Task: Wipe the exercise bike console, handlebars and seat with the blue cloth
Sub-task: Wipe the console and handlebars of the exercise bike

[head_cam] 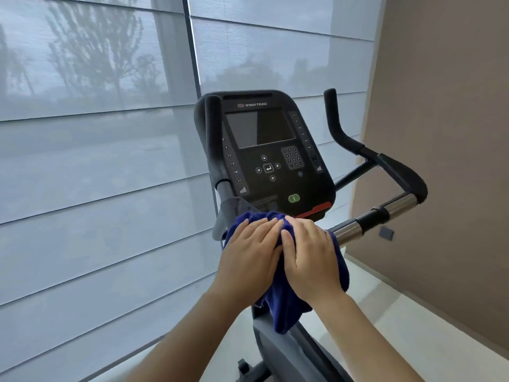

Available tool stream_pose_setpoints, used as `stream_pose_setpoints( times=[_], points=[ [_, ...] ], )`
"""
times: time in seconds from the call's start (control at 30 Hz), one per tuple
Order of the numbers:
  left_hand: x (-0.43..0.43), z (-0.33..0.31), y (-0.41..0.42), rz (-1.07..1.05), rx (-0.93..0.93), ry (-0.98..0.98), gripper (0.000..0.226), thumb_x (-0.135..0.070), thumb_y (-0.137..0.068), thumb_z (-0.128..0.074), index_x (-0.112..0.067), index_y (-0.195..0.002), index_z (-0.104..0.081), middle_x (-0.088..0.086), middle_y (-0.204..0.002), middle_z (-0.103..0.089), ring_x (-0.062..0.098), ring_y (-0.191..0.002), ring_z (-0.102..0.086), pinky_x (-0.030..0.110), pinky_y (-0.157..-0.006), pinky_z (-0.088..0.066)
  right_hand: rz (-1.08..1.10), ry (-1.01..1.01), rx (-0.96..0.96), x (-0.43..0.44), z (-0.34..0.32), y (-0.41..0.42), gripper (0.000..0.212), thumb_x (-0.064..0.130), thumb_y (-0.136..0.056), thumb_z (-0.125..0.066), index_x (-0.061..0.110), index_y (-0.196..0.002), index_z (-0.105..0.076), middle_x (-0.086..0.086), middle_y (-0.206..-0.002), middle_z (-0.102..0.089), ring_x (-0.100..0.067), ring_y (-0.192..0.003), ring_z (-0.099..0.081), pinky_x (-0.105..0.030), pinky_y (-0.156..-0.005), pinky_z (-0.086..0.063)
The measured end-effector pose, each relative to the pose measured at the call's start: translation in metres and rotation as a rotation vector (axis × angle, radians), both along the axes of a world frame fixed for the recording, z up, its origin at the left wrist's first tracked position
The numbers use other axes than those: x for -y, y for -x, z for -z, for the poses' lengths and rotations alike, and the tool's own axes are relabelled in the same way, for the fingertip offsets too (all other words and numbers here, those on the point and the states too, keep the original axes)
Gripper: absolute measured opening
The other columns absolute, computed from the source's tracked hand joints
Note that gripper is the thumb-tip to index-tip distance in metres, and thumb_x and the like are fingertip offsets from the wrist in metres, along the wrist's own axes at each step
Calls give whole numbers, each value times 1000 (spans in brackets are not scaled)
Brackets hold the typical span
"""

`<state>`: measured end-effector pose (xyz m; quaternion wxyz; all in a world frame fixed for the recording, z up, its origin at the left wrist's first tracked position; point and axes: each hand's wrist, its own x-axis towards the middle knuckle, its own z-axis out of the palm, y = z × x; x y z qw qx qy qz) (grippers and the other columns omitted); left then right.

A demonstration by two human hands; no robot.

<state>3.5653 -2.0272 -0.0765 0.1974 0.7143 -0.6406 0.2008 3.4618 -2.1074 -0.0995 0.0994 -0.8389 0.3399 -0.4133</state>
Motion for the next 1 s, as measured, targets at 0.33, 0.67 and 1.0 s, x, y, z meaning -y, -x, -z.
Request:
stream_pose_setpoints(
  times=[0.33, 0.67, 1.0],
  points=[
    [-16, 1, -19, 71, 86, 3, 50, -38, -93, -24, -16, -127, -54, -2, -130, -58, 16, -124, -49, 34, -107, -33, 119, 34, 122, -38, 15, -3, 38, 30, -96, -36, 14, -123, -56, -4, -126, -58, -21, -118, -51, -39, -105, -40],
    [-1, -9, -29, 134, 177, -167, 50, -35, -99, -20, -13, -142, -27, 3, -151, -29, 20, -140, -23, 34, -112, -13, 109, -112, -120, -37, -12, -3, 39, 26, -98, -35, 19, -135, -46, 2, -139, -48, -15, -129, -39, -38, -111, -30],
    [13, -7, -31, 162, 107, -78, 49, -33, -99, -20, -12, -142, -30, 2, -149, -34, 17, -137, -27, 33, -110, -14, 8, -226, -80, -17, -22, -6, 37, 26, -99, -37, 22, -135, -47, 3, -135, -53, -12, -123, -46, -26, -106, -32]
  ],
)
